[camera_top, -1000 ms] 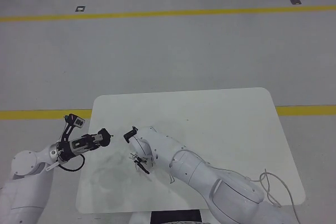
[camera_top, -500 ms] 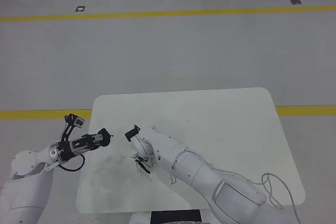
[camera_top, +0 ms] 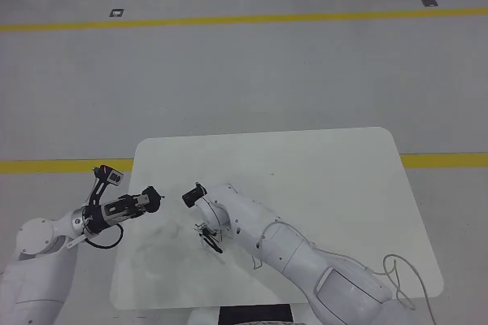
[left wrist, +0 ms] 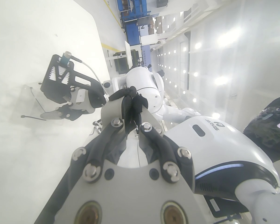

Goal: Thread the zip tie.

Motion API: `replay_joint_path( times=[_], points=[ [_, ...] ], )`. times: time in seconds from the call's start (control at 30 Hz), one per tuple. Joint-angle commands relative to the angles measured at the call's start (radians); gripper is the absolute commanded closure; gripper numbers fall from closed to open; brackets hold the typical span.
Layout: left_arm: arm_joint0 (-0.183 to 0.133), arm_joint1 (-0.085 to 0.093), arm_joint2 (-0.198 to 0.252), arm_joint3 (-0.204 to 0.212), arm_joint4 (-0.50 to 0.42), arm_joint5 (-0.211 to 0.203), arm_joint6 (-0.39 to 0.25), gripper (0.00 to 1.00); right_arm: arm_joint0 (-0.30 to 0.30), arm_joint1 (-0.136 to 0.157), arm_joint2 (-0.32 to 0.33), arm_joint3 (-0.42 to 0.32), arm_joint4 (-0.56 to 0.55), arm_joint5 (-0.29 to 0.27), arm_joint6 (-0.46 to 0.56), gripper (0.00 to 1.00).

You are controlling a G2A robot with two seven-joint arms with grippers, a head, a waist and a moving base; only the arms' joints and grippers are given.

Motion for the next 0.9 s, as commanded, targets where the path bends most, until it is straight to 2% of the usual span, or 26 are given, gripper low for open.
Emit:
replay_joint_path(
  times=[0.0,0.53,0.87],
  points=[
    [0.0,0.0,0.0,0.0,0.0,0.0,0.0,1.0,-0.002,0.001,0.001,-0.002,0.0,-0.01,0.001,0.64],
    [0.0,0.0,0.0,0.0,0.0,0.0,0.0,1.0,0.023,-0.028,-0.021,0.075,0.024,-0.047,-0.026,0.68],
    [0.0,0.0,0.0,0.0,0.0,0.0,0.0,1.0,0.045,-0.052,-0.038,0.13,0.026,-0.031,-0.049,0.82]
  ],
)
